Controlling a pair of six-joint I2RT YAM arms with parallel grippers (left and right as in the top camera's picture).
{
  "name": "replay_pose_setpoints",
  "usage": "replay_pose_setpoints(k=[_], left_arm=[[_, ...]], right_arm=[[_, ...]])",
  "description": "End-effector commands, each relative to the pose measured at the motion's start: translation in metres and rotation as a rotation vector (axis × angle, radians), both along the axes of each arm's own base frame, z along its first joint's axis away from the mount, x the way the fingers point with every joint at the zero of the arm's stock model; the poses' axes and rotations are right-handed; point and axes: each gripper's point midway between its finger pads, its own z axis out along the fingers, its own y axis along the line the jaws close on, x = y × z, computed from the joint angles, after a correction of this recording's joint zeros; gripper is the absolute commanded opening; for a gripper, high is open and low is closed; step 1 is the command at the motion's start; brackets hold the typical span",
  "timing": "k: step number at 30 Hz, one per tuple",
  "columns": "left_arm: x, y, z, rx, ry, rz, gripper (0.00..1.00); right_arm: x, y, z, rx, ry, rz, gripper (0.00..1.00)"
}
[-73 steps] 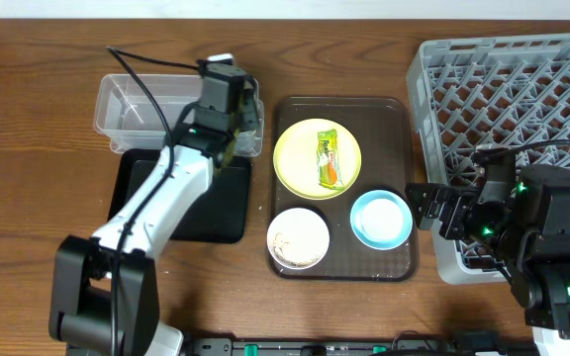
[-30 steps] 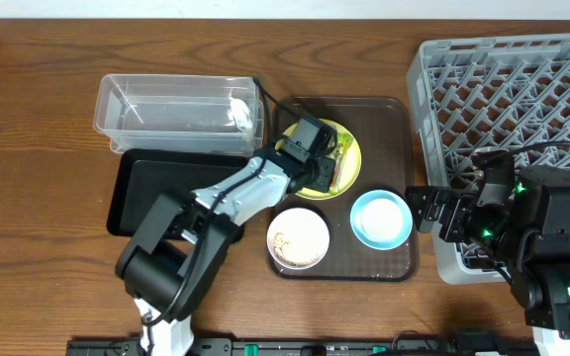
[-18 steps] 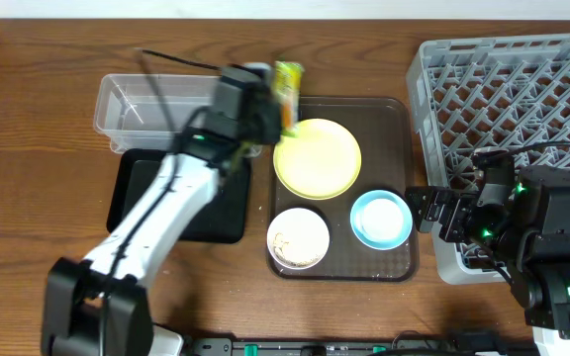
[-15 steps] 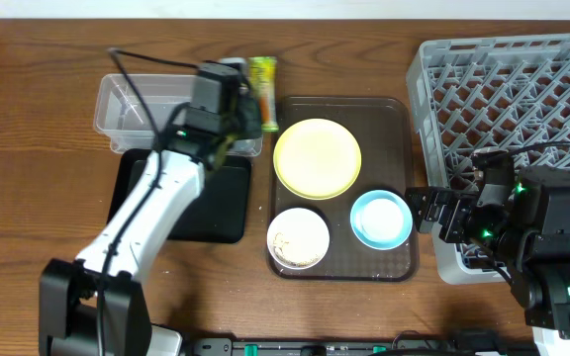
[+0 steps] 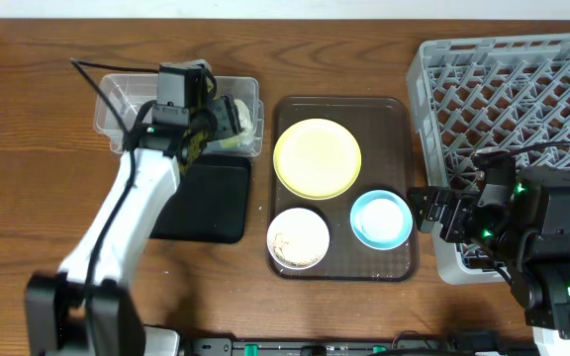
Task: Sort waste into correct bins and load items into the dishwasher rack
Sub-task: 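Carry the wrapper left and drop it into the clear bin, then grasp the rim of the pink rice bowl with the left gripper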
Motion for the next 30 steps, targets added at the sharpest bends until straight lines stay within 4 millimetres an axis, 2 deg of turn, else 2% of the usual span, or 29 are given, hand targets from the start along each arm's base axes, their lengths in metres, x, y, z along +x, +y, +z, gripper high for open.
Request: replay_pose_setpoints(k=[1,3,9,12,17,20,24,30], left_arm=[[-0.021,-0.025,0.045,-0.039,-0.079,-0.108,0.68],[-0.032,-0.028,0.057,0.008,-0.111,-0.144,0.68],[-0.045,-0.007,0.082,0.093,-0.172,-0.062,0.67],[-0.058,-0.027,0.081,0.029,-0.141,-0.148,0.62],[-0.102,-0.071,0.059,-0.011,0.007,-0.320,0.62],[-0.131,-0.087,0.045,0.028,0.091,-0.392,0.62],[-0.162,-0.090,0.024,0.064,0.228,-0.340,0.62],[-0.195,-0.105,-0.003,0.068,0.332,-0.359,0.61]], right_arm=[[0.004,-0.010,0.007,-0.034,-0.027,-0.035,0.99],[0.005,-0.011,0.007,-0.038,-0.028,-0.039,0.99],[0.005,-0.011,0.008,-0.037,-0.030,-0.039,0.99],[0.004,-0.011,0.007,-0.038,-0.026,-0.038,0.99],[0.004,-0.011,0.007,-0.038,-0.027,-0.039,0.99],[0.004,-0.011,0.007,-0.038,-0.026,-0.038,0.99],[0.002,-0.011,0.005,-0.038,-0.014,-0.038,0.99],[-0.001,-0.011,0.002,-0.040,0.004,-0.038,0.99]])
